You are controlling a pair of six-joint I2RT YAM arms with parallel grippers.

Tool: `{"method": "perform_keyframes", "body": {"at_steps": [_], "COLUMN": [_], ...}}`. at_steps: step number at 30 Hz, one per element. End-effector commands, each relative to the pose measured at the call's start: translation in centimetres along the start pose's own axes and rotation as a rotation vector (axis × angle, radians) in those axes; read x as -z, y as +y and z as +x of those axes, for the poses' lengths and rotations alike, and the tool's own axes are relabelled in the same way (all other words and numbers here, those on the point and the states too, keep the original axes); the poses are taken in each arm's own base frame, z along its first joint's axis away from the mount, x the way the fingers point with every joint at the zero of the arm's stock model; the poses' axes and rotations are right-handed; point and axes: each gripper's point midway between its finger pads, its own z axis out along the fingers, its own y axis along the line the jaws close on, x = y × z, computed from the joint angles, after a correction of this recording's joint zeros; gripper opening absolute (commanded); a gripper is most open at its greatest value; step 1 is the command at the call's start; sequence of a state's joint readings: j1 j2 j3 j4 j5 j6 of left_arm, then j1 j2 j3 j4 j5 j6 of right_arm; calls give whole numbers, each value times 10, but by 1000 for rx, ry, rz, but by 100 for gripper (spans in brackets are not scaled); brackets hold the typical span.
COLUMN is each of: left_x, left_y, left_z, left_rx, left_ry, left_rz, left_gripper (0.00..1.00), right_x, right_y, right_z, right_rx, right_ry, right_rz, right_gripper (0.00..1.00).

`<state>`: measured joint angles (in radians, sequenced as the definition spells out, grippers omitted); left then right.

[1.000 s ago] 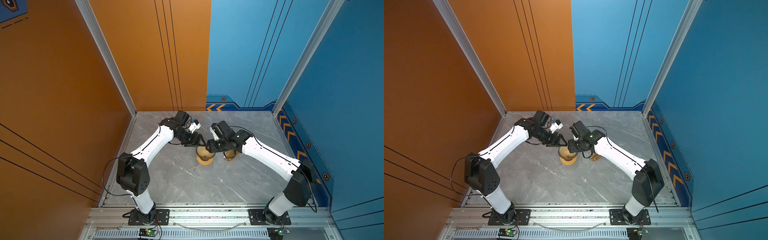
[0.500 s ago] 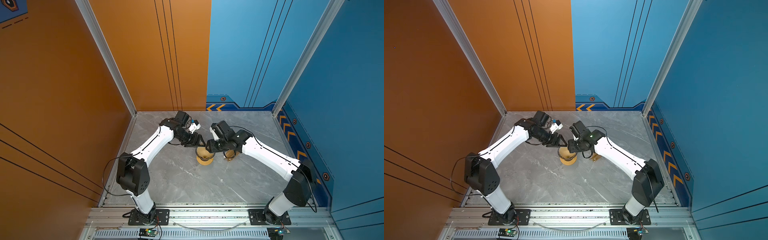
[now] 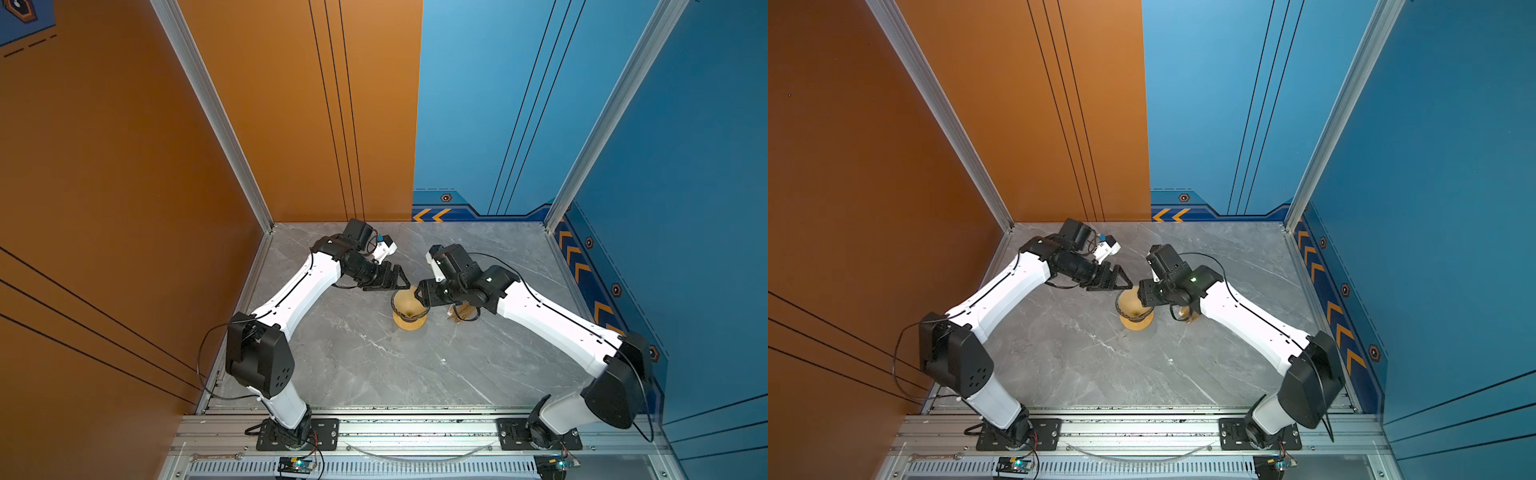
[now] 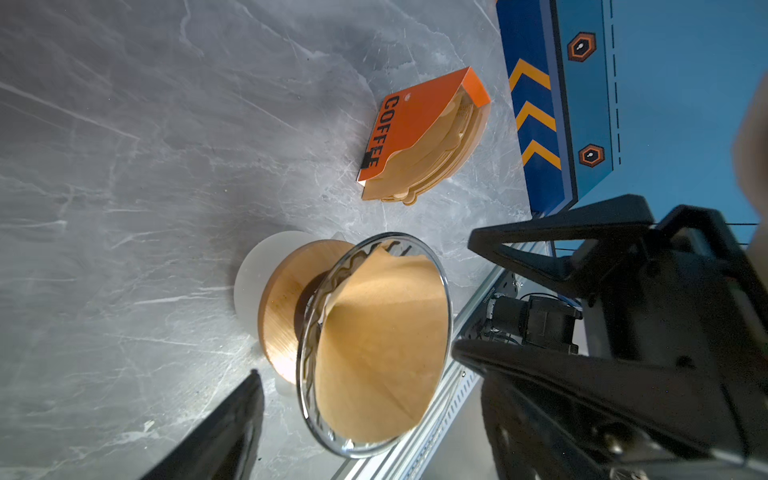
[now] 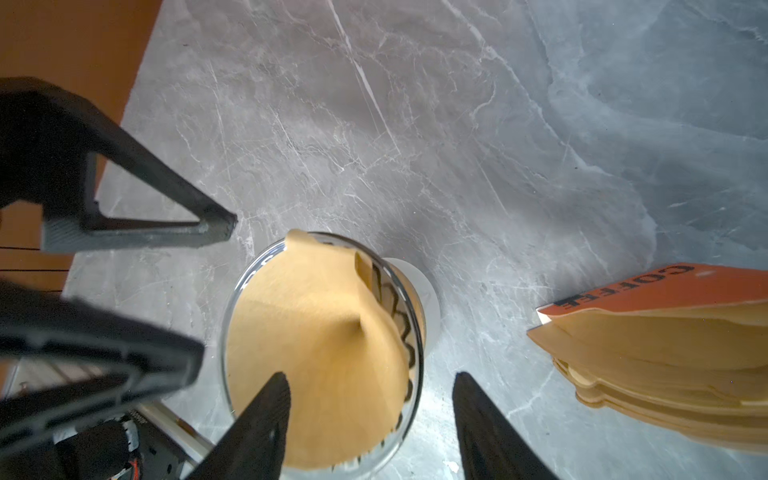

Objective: Place the coffee filter in the dripper
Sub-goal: 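Lift both grippers up and out of the glass cone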

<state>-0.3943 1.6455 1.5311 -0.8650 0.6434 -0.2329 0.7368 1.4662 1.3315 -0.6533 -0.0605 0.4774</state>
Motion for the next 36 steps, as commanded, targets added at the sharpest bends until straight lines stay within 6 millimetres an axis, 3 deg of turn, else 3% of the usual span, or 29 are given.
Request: {"method": "perform_keyframes", "body": {"at_steps": [1,5,13,19,22,26,30,36], "left_x": [18,30,57,103,130,150,154,156], "left_y": [-4,-7,-8,9,39,90,135,176], "left_z": [-8,-13,-17,-5,4,17,29,45], "left_rx": [-51,-88,-173,-205,-171,-79,47,150], "left_ry": [-74,-132,-239,-427,-522,-621,-766,-852], "left_rz": [-16,-25,-99,-252,-408,-584,-671,-801], "left_gripper": [91,99,98,98,98,98,98,98], "right_x": [22,40,66,86,94,101,102,100], "right_y": [4,2,-5,-17,-30,-54,-78,-109], "right_z": [-4,5,21,36,40,38,36,35], "right_rx": [34,42,86,128,130,101,47,-49], "right_ry": [-88,-130,-168,-179,-210,-289,-349,-381], "right_rz": [-20,-47,-69,-48,-4,93,174,274], "right_gripper": [64,69,91,100,100,100,100,100]}}
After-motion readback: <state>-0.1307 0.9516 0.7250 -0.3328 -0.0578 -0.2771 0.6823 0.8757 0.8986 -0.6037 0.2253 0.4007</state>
